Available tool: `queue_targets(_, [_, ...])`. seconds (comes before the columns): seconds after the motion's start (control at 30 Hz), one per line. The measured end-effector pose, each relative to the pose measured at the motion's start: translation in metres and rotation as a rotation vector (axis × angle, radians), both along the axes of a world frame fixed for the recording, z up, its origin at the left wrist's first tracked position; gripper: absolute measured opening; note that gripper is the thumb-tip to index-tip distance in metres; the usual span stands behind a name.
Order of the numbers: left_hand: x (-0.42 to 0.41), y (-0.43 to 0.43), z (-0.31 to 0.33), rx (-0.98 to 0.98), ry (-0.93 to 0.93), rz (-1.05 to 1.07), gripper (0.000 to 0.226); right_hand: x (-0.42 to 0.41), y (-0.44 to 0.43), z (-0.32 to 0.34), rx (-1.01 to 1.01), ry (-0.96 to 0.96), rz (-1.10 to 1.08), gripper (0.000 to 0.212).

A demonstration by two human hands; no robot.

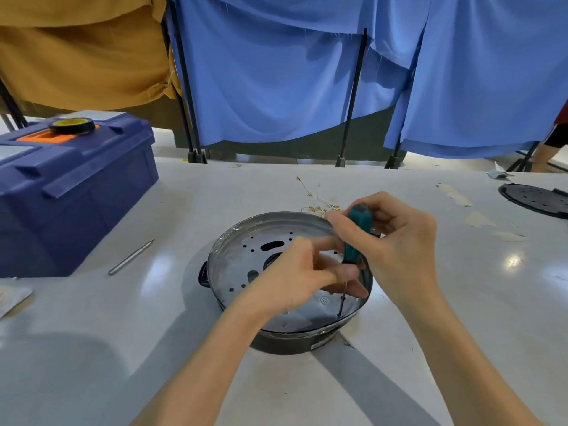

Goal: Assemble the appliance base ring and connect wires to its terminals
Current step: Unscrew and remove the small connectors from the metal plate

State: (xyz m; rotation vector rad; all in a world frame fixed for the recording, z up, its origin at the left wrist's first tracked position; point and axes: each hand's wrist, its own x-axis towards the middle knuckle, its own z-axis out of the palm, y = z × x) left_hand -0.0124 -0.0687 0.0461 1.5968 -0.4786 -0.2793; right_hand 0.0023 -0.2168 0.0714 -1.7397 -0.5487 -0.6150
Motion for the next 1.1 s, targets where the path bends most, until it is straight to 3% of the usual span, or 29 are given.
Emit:
queue_targets(0.07, [0.001,-0.002,-0.001,-0.007,-0.006,-0.017,0.020,0.002,-0.002,0.003,-0.039,0.013,0.029,0.026])
queue_targets(0.17, [0.003,0.003,0.000,0.029,0.005,-0.057,0.022,0.001,-0.011,0.007,-0.071,0.121,0.379,0.021])
queue_targets(0.23, [0.002,0.005,0.002,0.032,0.005,-0.063,0.018,0.000,-0.014,0.008,-0.016,0.124,0.458,0.017])
queue_targets(0.3, [0.002,0.003,0.002,0.024,0.000,-0.040,0.022,-0.002,-0.011,0.006,0.041,0.067,0.320,0.008])
queue_targets(0.4, [0.002,-0.004,0.001,-0.023,0.002,0.004,0.030,-0.005,-0.002,0.002,0.080,0.012,0.072,0.018])
queue_targets(0.47, [0.003,-0.005,-0.001,-0.059,0.026,-0.011,0.027,-0.003,-0.004,0.002,0.017,-0.008,0.034,0.021])
queue_targets(0.63, [0.003,0.003,-0.001,-0.013,0.031,-0.030,0.022,0.002,-0.022,0.005,0.019,0.149,0.511,0.020])
queue_targets(0.8, [0.004,-0.006,0.000,-0.056,-0.042,0.089,0.025,0.001,-0.012,0.002,0.086,0.083,0.274,0.014])
queue_targets(0.93, [0.006,-0.011,0.001,-0.027,-0.057,0.011,0.019,0.000,-0.007,-0.001,0.082,0.113,0.083,0.029])
queue_targets(1.03, [0.005,-0.007,0.004,-0.001,-0.057,-0.052,0.028,0.000,-0.017,-0.002,0.043,0.192,0.436,0.025])
queue_targets(1.1, [0.003,-0.006,0.002,-0.028,-0.040,-0.035,0.028,-0.001,-0.021,-0.001,0.080,0.192,0.546,0.025])
